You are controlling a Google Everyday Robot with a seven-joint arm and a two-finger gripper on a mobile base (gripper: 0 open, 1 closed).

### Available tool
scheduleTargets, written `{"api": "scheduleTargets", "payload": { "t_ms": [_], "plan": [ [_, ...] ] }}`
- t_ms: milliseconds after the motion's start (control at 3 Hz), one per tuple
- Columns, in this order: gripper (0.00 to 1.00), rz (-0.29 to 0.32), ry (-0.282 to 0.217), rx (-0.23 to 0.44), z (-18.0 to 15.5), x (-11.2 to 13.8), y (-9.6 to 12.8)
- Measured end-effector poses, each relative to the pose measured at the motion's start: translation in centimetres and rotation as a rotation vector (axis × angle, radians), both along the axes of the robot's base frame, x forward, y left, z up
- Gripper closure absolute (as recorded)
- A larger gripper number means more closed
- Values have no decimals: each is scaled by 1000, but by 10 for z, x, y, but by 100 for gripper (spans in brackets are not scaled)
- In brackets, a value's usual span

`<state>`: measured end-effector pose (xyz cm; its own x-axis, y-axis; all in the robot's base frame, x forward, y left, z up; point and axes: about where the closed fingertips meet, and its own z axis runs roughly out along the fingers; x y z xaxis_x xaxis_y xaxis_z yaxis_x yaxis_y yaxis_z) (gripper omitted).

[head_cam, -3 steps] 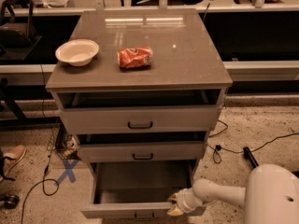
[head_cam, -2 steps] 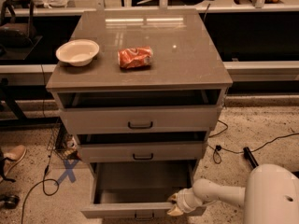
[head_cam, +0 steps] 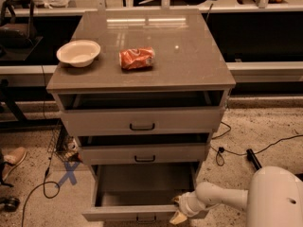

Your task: Open bottom drawer

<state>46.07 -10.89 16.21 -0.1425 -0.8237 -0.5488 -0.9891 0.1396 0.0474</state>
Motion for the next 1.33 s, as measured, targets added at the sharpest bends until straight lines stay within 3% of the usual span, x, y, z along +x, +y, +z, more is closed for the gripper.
{"api": "scheduleTargets", "payload": {
  "t_ms": [333, 667, 1333],
  "plan": [
    [0, 26, 12, -3, -3, -9, 2],
    [0, 61, 22, -12, -4, -22, 7],
    [49, 80, 31, -34, 0, -52, 8]
  ]
}}
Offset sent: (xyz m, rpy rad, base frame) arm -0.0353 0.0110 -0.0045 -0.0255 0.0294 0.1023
